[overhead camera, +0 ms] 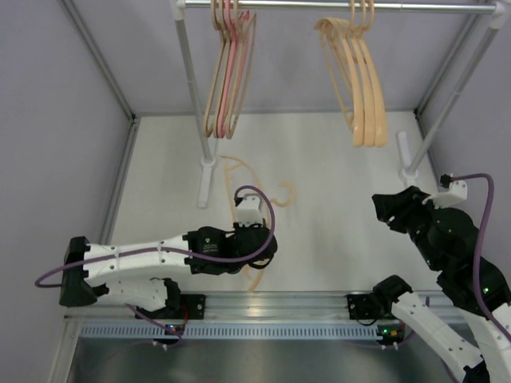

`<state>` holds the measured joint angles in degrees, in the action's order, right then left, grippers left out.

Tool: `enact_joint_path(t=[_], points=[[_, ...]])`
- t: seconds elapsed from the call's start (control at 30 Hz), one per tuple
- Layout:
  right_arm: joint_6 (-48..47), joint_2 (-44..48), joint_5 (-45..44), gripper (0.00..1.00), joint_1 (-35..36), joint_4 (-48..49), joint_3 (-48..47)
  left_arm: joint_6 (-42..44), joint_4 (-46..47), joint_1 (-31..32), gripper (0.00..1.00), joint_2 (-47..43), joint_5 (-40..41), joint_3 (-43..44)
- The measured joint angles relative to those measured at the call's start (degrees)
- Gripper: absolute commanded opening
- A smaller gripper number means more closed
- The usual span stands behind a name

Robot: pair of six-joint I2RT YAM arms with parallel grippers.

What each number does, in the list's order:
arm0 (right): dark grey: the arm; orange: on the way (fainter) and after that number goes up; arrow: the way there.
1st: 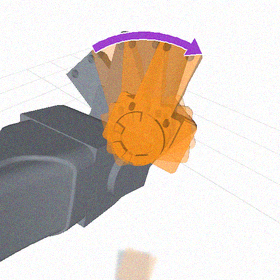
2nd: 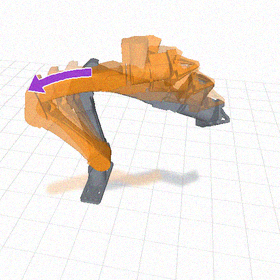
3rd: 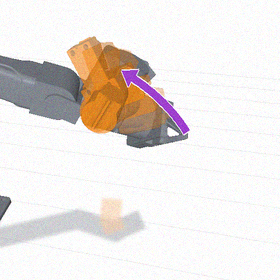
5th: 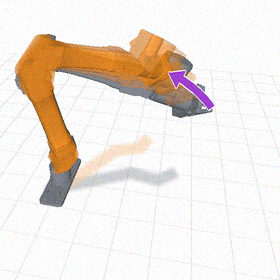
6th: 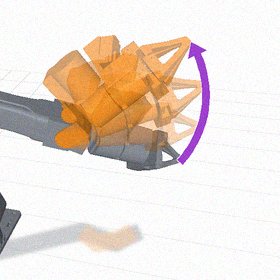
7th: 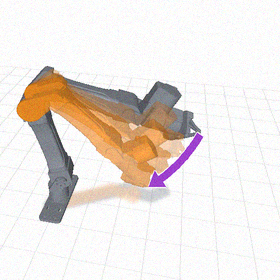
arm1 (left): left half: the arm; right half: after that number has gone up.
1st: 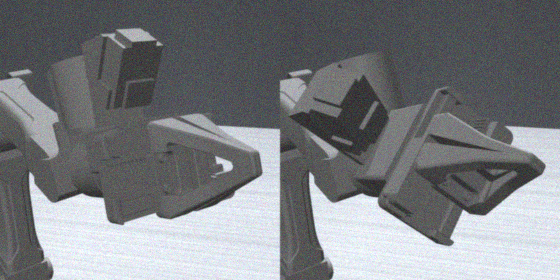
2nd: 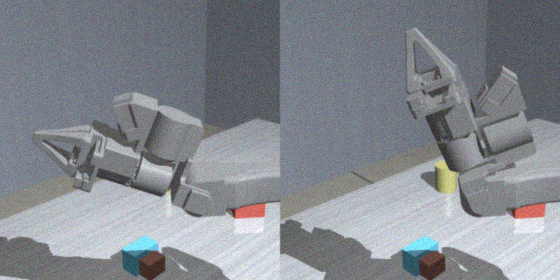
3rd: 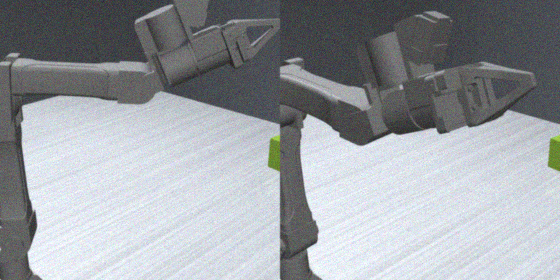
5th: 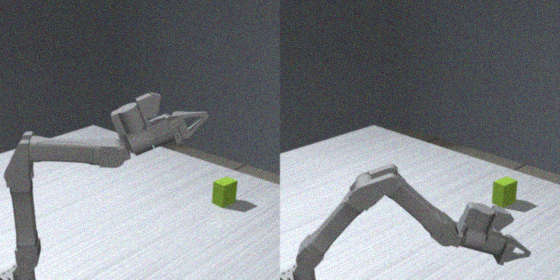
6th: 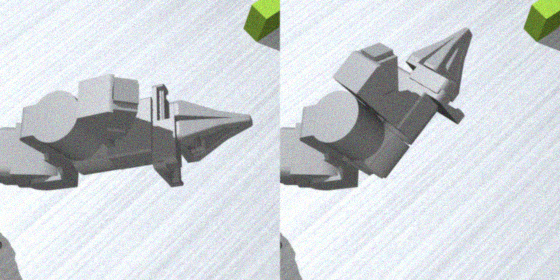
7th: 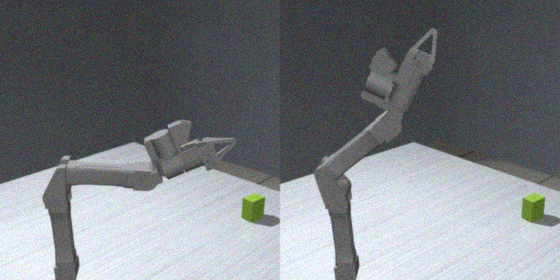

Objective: Organize the hangers

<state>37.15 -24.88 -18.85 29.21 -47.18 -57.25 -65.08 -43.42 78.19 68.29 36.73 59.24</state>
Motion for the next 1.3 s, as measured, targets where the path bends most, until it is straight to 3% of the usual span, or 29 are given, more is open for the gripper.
enact_joint_path(t=[0.27, 0.6, 0.87, 1.3], points=[[-0.22, 0.02, -2.86, 0.48, 0.00, -3.91, -4.07, 13.68, 22.49, -0.15, 0.00, 3.89, -14.38, 4.59], [-0.90, 0.11, -4.55, 0.48, 0.00, -8.26, -8.50, 17.73, 40.92, -8.94, 0.00, 6.40, -27.71, 11.74], [-1.27, 0.11, -5.62, 0.49, 0.00, -9.94, -10.01, 17.70, 46.62, -15.74, 0.00, 10.32, -33.53, 20.59], [-1.66, 0.11, -6.43, 0.49, 0.00, -10.93, -11.13, 16.63, 47.74, -26.05, 0.00, 23.32, -41.92, 38.32]])
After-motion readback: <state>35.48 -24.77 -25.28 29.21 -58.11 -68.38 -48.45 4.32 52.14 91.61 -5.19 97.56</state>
